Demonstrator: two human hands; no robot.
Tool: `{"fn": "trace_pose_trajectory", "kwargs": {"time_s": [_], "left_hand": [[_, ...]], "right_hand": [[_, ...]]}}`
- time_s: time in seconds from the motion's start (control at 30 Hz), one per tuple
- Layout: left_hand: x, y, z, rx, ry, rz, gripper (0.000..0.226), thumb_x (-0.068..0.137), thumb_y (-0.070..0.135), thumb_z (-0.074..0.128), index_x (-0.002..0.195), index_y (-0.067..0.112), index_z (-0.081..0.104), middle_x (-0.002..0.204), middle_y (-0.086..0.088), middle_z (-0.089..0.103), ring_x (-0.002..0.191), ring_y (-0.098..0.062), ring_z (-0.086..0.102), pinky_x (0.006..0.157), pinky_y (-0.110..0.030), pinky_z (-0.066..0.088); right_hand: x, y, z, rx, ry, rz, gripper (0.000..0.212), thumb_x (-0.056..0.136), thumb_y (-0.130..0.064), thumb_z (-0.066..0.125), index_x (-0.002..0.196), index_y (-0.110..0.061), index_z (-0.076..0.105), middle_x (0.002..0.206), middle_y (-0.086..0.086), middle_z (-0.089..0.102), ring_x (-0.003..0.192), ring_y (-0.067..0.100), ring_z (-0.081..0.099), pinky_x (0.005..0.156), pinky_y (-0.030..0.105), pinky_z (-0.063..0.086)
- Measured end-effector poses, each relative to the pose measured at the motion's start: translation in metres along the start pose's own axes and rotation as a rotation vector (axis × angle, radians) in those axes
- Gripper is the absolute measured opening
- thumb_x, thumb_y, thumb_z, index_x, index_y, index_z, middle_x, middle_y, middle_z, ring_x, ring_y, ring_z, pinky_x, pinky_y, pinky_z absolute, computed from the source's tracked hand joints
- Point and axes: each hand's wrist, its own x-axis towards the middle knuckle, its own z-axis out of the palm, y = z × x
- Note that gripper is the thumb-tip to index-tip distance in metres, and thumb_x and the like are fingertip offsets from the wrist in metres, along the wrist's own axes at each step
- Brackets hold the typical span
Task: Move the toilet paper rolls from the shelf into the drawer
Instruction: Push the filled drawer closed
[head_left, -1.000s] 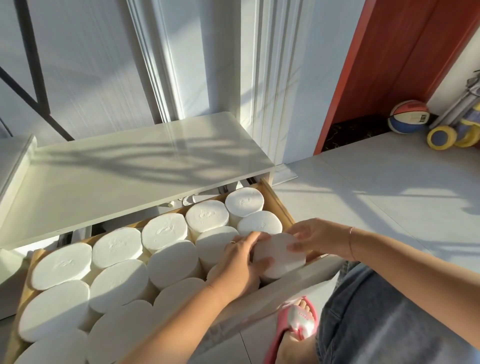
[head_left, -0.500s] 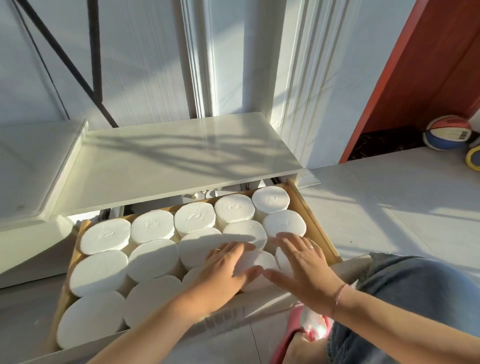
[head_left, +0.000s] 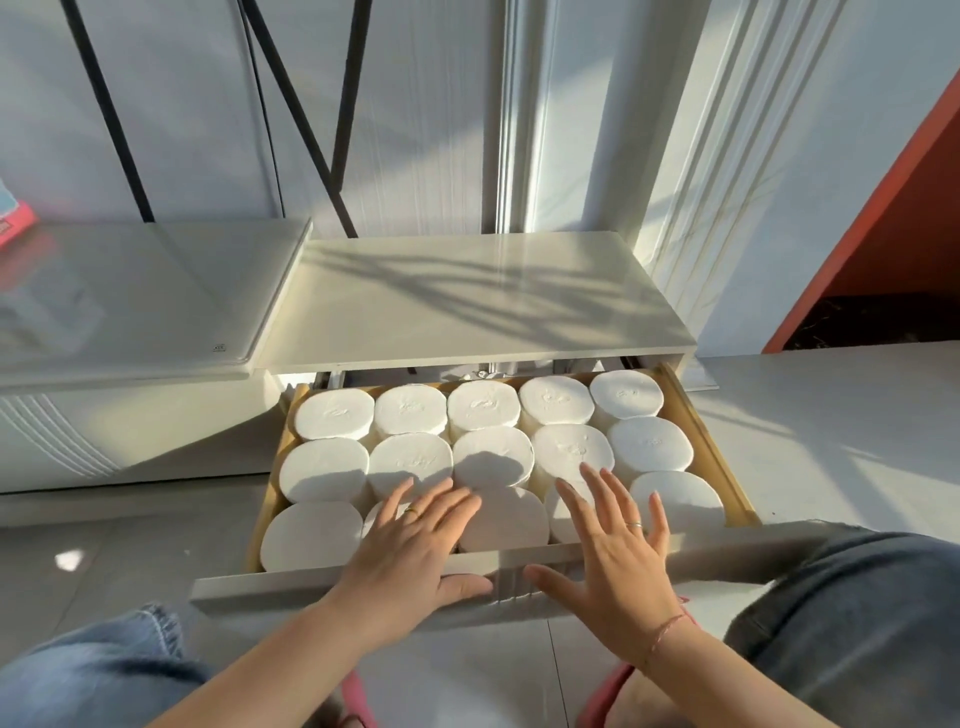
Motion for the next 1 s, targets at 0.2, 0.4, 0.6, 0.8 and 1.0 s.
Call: {"fn": "trace_pose_trajectory", "kwargs": {"time_s": [0.2, 0.4, 0.6, 0.8, 1.0], "left_hand": [[0.008, -0.003, 0.004, 0.064, 0.215, 0.041, 0.076, 0.084, 0.068, 0.028, 0.127, 0.013, 0.058, 0.134, 0.0, 0.056, 0.128, -0.018, 0.047, 0.107, -0.048, 0.032], [0.032, -0.019, 0.009, 0.156, 0.253, 0.007, 0.075, 0.085, 0.066, 0.033, 0.131, 0.012, 0.055, 0.138, -0.002, 0.052, 0.132, -0.02, 0.043, 0.106, -0.047, 0.027], [0.066, -0.031, 0.006, 0.159, 0.264, -0.131, 0.073, 0.086, 0.06, 0.04, 0.14, 0.012, 0.042, 0.147, -0.004, 0.039, 0.138, -0.023, 0.032, 0.11, -0.048, 0.017], [0.102, -0.045, 0.007, 0.115, 0.322, -0.198, 0.078, 0.082, 0.038, 0.067, 0.143, 0.004, 0.032, 0.151, -0.012, 0.031, 0.139, -0.029, 0.028, 0.114, -0.052, 0.019], [0.126, -0.079, 0.015, 0.142, 0.241, -0.303, 0.077, 0.095, 0.036, 0.047, 0.148, 0.013, -0.004, 0.158, -0.005, -0.004, 0.145, -0.022, -0.004, 0.116, -0.04, -0.01]], "right_hand": [[0.016, 0.0, -0.003, 0.041, 0.06, -0.016, 0.102, 0.065, -0.088, 0.004, 0.152, -0.036, -0.001, 0.163, -0.007, -0.011, 0.15, 0.017, -0.012, 0.115, 0.048, -0.018], [0.053, 0.005, 0.002, 0.083, 0.135, -0.037, 0.096, 0.075, -0.084, 0.029, 0.153, -0.033, 0.008, 0.163, -0.005, -0.004, 0.151, 0.017, -0.005, 0.117, 0.047, -0.011], [0.104, 0.006, 0.0, 0.099, 0.163, -0.052, 0.097, 0.076, -0.081, 0.037, 0.153, -0.03, 0.008, 0.164, -0.002, -0.001, 0.151, 0.017, -0.003, 0.118, 0.048, -0.005], [0.151, 0.01, -0.006, 0.113, 0.185, -0.106, 0.095, 0.082, -0.074, 0.041, 0.154, -0.026, 0.0, 0.164, -0.001, -0.004, 0.151, 0.018, -0.007, 0.12, 0.047, -0.007], [0.19, 0.007, -0.006, 0.101, 0.195, -0.087, 0.088, 0.088, -0.066, 0.041, 0.155, -0.023, 0.004, 0.164, -0.004, 0.004, 0.151, 0.016, -0.002, 0.119, 0.047, -0.006]]}}
